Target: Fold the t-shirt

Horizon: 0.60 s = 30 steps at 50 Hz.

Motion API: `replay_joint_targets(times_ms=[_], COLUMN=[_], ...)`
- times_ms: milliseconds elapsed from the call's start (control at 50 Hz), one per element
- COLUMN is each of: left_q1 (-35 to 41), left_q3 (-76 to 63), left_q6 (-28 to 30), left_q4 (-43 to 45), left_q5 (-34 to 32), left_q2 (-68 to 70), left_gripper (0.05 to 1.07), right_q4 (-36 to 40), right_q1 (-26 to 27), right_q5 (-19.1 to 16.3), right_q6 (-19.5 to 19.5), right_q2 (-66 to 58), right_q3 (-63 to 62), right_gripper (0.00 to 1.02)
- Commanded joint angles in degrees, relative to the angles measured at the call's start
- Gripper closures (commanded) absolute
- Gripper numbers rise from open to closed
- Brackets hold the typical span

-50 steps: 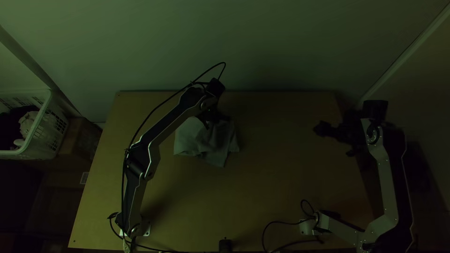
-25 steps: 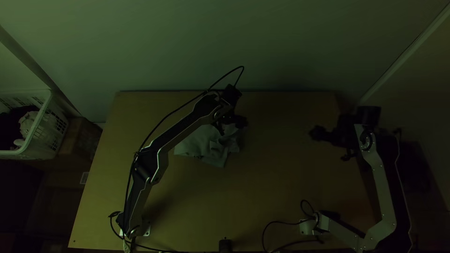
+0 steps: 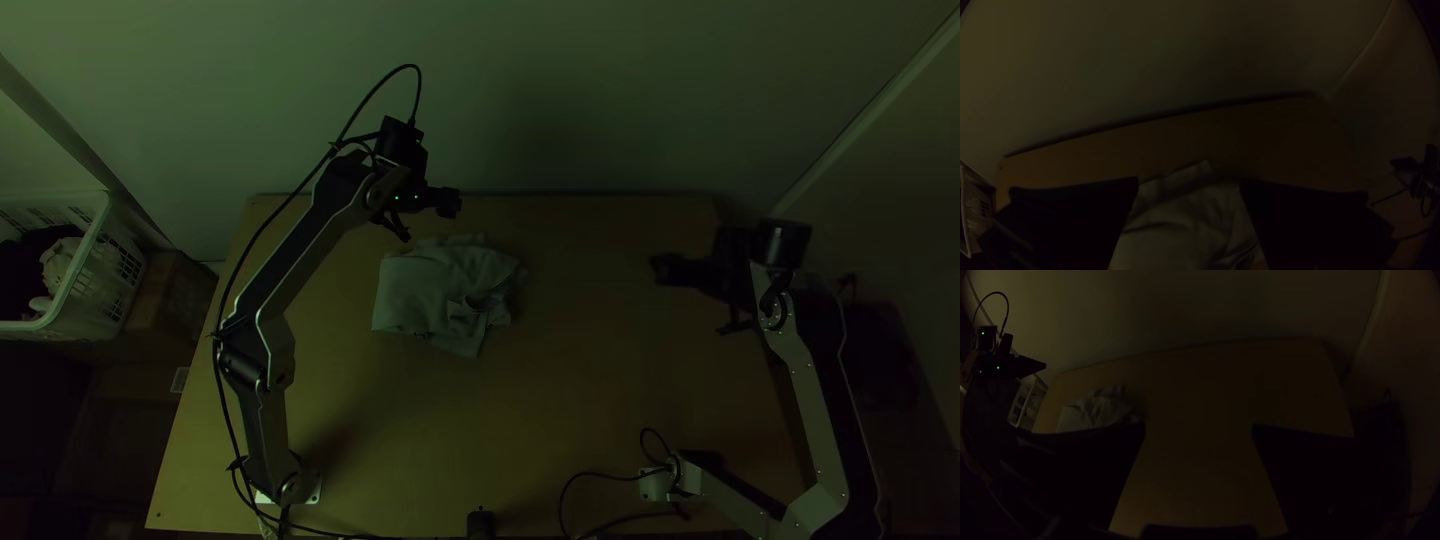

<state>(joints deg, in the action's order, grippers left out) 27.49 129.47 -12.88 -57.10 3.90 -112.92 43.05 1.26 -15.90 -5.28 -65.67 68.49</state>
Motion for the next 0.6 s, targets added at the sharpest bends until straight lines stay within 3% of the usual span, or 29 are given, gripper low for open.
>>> replay_joint_targets(times_ms=[0,260,500,580], left_q1=[-2.96,-11.58,-19.66,-22.30], left_q3=[-2.82,-9.06,-14.77,-17.67], left_q6=[1.72,3.13,4.71,5.50], left_q4=[-1.43,-2.22,-2.14,-1.35], left_q5=[0.05,-2.32,-3.90,-4.25], left_q2=[5.17,14.66,23.54,26.79], left_gripper=[0.09,0.09,0.09,0.09], right_q4=[-2.44,-4.29,-11.67,-14.66], right_q1=[-2.66,-5.65,-6.53,-6.27], right_q5=[1.57,2.10,5.27,5.53], right_q6=[0.80,0.88,1.67,3.78], right_q2=[0.54,0.19,3.97,5.90], right_q3=[0.24,4.11,4.20,3.76], right_gripper=[0.04,0.04,0.04,0.04])
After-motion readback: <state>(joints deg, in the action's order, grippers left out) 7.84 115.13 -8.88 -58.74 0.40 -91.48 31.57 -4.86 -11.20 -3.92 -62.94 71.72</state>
